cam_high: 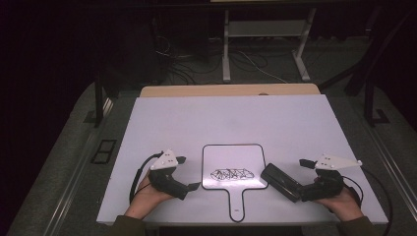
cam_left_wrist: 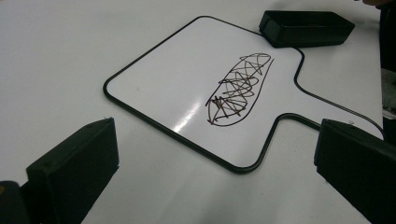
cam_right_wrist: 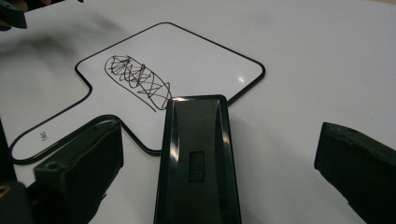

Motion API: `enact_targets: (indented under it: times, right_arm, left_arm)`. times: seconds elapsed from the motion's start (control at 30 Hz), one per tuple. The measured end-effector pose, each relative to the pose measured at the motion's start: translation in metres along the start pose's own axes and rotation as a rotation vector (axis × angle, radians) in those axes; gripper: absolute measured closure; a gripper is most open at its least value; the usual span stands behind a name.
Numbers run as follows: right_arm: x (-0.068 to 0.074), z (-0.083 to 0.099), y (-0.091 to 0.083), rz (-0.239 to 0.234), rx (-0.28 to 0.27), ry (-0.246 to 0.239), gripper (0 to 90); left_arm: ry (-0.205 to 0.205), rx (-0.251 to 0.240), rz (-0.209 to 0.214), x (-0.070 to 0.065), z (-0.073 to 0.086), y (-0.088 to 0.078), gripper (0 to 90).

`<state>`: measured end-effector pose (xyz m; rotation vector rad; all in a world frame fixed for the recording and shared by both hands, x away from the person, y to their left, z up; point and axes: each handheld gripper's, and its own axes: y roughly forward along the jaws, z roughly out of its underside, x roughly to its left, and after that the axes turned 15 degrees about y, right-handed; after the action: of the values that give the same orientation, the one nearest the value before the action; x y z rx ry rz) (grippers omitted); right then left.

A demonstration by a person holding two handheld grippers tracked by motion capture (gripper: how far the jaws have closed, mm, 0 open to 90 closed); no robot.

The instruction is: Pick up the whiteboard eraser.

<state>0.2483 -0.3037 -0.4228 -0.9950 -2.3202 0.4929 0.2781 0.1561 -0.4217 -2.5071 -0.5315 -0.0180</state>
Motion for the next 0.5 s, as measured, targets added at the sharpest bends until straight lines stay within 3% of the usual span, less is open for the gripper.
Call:
enact_targets:
  times: [0.5]
  right_arm:
    - [0.0013, -0.0049, -0.0059, -0.002, -0.020, -0.002, 0.2]
  left_arm:
    - [0.000, 0.015, 0.002, -0.0037, 0.0030, 0.0003, 0.0]
